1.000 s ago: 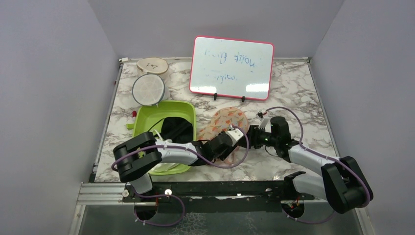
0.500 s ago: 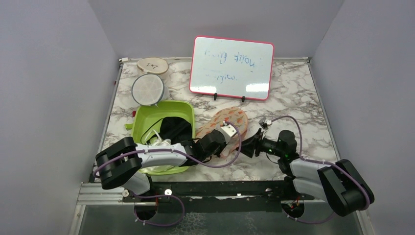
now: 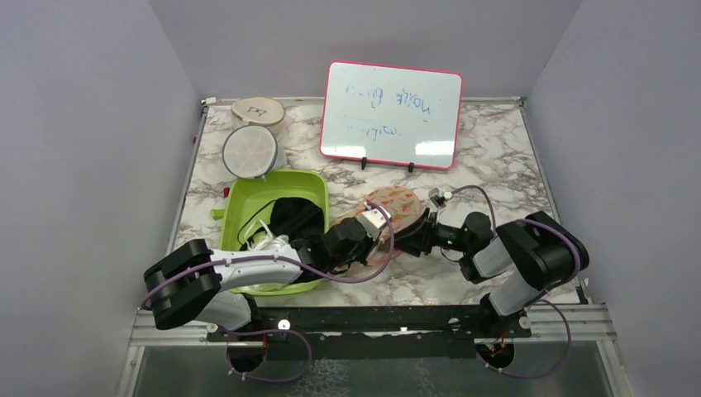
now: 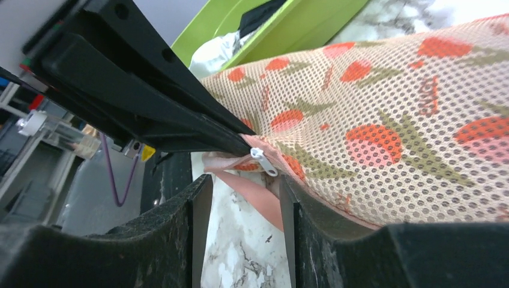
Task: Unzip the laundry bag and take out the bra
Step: Unzip the laundry bag at the center of the board.
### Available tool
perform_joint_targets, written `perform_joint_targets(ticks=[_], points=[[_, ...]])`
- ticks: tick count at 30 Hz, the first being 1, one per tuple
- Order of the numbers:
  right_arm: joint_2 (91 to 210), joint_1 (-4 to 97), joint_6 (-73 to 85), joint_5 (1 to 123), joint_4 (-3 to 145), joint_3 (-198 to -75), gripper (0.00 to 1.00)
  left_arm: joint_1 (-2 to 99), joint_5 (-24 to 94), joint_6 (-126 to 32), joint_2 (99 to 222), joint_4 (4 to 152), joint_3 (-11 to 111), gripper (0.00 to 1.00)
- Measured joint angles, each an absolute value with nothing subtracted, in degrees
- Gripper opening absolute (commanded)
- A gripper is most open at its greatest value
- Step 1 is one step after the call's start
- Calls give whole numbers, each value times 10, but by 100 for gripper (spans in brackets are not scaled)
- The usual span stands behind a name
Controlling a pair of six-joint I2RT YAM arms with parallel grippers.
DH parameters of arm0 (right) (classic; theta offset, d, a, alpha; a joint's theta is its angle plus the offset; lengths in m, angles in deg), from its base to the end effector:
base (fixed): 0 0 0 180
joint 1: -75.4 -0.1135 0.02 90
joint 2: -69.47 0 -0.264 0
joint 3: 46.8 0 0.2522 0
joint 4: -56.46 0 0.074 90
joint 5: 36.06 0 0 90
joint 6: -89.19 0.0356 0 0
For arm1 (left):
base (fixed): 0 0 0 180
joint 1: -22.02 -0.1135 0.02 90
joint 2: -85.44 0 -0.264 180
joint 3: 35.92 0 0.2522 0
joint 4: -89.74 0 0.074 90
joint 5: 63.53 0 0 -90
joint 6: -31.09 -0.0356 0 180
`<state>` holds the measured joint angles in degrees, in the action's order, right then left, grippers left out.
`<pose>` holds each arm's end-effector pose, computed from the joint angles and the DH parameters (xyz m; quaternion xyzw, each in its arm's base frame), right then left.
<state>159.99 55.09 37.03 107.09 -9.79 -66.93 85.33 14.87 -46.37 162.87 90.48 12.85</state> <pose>0.1797 0.0969 0.1330 -0.2014 0.6936 0.5823 0.3732 0.1322 -0.2470 0.1992 0.3184 0.7925 -0.2470 0.4579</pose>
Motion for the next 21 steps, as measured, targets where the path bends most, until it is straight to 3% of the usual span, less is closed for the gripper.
perform_joint_targets(ticks=[21], points=[[1753, 511, 455, 1092, -122, -718, 45, 842, 183, -434, 1605, 909, 127, 0]])
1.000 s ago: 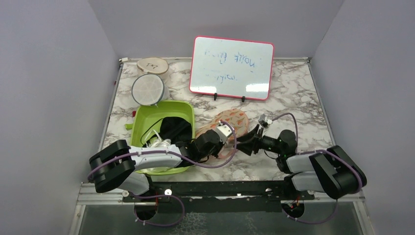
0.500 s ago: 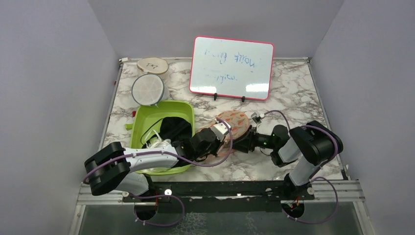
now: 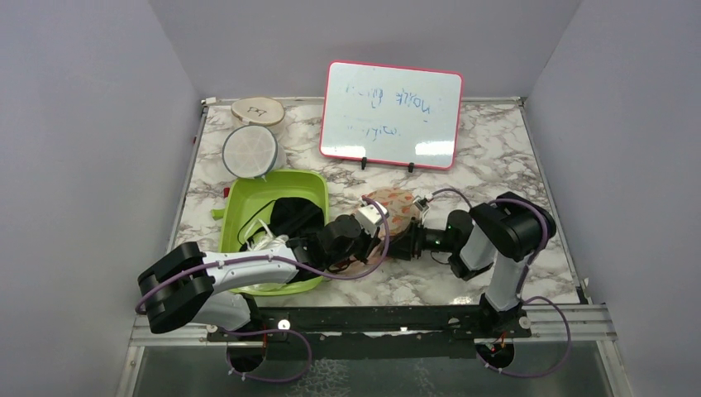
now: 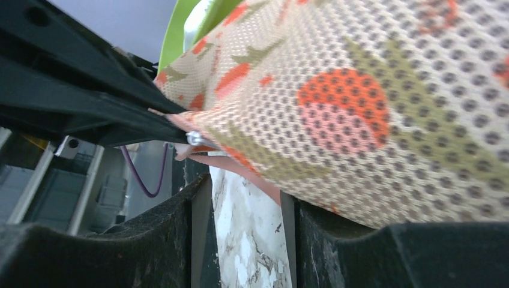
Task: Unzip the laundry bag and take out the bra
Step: Unzip the laundry bag at the center of the board.
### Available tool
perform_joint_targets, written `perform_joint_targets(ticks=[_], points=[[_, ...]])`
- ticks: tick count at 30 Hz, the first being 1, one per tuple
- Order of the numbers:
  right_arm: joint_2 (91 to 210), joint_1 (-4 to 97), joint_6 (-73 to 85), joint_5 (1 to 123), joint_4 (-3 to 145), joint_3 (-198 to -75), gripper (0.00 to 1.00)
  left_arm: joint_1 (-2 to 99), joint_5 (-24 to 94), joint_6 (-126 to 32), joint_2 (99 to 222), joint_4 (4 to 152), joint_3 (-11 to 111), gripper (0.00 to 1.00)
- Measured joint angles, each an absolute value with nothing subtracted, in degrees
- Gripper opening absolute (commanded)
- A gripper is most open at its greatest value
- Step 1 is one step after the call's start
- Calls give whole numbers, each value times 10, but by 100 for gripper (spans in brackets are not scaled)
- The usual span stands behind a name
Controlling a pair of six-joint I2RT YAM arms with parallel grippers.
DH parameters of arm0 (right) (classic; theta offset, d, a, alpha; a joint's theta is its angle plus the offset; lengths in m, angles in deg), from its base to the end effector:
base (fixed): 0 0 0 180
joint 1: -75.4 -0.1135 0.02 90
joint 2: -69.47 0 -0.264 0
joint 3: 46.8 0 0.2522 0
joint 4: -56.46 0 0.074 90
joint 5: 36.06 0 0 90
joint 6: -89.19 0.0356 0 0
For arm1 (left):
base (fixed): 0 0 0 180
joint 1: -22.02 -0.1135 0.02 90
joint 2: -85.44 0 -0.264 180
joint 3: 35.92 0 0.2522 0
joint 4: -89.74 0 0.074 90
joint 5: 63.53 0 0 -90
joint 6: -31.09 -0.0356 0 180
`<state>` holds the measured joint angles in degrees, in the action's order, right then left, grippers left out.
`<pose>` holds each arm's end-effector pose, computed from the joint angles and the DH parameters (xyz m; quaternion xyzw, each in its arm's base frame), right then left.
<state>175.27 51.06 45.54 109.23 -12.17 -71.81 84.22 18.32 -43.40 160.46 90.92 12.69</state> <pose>0.1924 0.1192 0.0987 -0.1546 0.7322 0.6164 0.2451 0.1334 -0.2422 0.2098 0.2988 0.7885 -0.2884 0.4537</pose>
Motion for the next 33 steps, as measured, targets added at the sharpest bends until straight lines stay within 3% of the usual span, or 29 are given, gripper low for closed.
perform_joint_targets(ticks=[6, 21, 33], points=[[1778, 508, 485, 1084, -122, -718, 47, 842, 192, -422, 1605, 911, 123, 0], [1699, 506, 465, 1078, -122, -727, 51, 838, 206, -395, 1595, 933, 107, 0], [1670, 506, 446, 1082, -122, -729, 27, 833, 216, -378, 1587, 952, 95, 0]])
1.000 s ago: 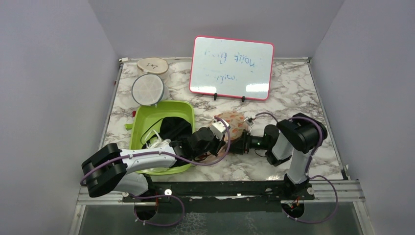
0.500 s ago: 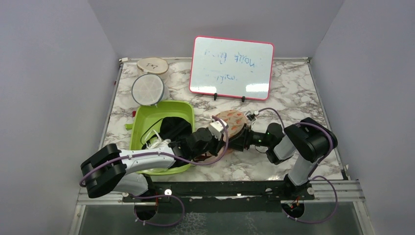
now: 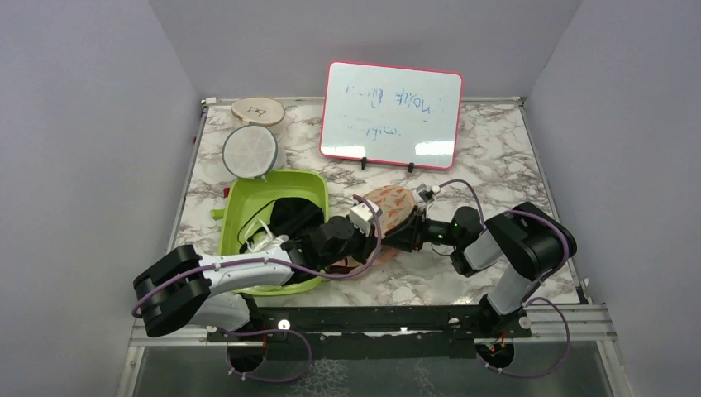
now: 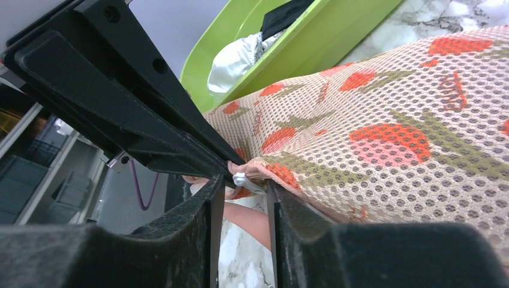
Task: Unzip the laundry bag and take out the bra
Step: Unzip the laundry bag at the center of the board.
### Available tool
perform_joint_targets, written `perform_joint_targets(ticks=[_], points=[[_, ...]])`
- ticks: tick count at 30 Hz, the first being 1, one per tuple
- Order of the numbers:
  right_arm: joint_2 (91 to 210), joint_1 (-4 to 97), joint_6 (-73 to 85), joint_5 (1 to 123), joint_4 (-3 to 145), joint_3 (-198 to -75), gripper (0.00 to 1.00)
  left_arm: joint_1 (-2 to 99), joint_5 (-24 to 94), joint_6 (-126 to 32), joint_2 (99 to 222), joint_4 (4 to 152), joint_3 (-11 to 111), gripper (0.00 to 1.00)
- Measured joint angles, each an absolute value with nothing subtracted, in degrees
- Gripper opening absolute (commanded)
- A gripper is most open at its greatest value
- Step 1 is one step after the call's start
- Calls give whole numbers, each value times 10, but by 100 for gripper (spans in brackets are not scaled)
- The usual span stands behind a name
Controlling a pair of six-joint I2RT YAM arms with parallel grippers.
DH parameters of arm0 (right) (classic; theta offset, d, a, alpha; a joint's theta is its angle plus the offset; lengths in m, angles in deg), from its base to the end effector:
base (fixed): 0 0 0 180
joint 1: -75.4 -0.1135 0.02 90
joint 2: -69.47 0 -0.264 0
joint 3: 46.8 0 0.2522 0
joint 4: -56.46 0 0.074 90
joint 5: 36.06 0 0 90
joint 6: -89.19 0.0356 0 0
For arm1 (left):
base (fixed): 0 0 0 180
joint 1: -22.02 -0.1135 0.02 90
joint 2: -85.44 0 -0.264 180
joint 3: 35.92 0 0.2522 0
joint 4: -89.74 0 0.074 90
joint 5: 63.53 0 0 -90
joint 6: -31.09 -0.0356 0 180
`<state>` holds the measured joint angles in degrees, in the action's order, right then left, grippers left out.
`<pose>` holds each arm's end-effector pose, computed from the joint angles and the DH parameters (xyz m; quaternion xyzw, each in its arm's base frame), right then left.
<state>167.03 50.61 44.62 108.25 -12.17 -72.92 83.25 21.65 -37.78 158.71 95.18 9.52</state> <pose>0.1964 0.1225 0.1315 -0.1942 0.6904 0.6233 0.3118 0.1317 -0.2337 0.2069 0.2626 0.7879 -0.3397 0.4414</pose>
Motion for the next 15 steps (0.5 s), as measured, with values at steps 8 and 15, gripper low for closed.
perform_joint_targets(ticks=[8, 15], points=[[1668, 506, 439, 1082, -121, -728, 12, 831, 220, -378, 1578, 953, 88, 0], [1668, 506, 441, 1082, -121, -728, 5, 831, 221, -378, 1576, 956, 84, 0]])
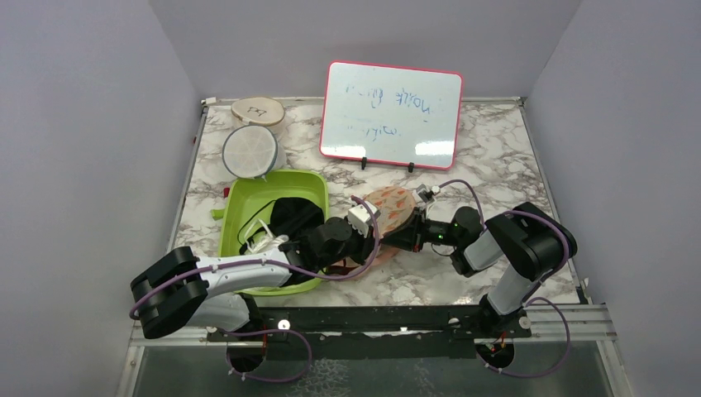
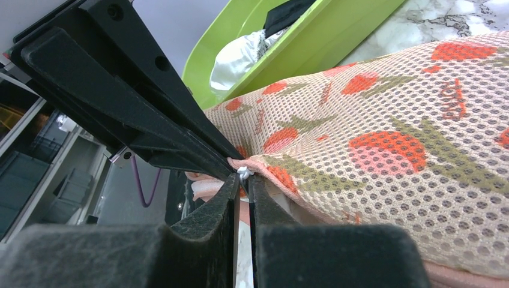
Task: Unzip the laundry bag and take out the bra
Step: Unzip the laundry bag at the center of the board.
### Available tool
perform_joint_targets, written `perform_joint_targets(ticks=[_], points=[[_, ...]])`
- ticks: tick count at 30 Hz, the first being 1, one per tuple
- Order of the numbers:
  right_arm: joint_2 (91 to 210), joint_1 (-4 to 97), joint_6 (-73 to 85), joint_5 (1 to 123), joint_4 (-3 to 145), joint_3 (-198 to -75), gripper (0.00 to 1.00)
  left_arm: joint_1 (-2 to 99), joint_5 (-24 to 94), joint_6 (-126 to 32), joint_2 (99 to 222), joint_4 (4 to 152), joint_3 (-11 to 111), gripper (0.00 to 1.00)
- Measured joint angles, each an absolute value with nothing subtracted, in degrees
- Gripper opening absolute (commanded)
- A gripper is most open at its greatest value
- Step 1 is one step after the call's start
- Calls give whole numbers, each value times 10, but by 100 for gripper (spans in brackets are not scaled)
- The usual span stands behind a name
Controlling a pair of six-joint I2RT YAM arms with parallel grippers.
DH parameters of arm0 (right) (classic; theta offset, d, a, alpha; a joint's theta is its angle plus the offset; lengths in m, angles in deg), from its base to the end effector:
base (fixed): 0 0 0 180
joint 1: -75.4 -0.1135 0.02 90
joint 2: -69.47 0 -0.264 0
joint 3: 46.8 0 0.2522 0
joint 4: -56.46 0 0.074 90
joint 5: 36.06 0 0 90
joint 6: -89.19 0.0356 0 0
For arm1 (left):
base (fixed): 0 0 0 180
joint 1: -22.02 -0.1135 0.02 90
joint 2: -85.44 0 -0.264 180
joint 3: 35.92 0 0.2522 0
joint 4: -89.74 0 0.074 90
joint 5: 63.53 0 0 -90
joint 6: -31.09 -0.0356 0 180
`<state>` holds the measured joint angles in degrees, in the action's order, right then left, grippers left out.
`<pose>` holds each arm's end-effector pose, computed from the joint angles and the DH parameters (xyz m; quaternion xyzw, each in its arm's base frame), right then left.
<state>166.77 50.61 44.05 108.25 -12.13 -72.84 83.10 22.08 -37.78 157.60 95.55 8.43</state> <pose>0.1960 0.1224 0.1321 -0.1981 0.6887 0.6219 0.3158 0.1299 -0.2295 0.2061 0.2629 0.7859 -0.3434 0.4419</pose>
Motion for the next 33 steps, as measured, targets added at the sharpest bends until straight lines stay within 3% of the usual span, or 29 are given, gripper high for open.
perform_joint_targets(ticks=[9, 17, 33], points=[[1644, 506, 428, 1082, -108, -727, 7, 828, 222, -378, 1575, 961, 84, 0], [1595, 499, 380, 1070, -38, -727, 1, 828, 223, -378, 1575, 961, 84, 0], [1416, 472, 168, 934, 380, -814, 1, 820, 223, -380, 1574, 959, 83, 0]])
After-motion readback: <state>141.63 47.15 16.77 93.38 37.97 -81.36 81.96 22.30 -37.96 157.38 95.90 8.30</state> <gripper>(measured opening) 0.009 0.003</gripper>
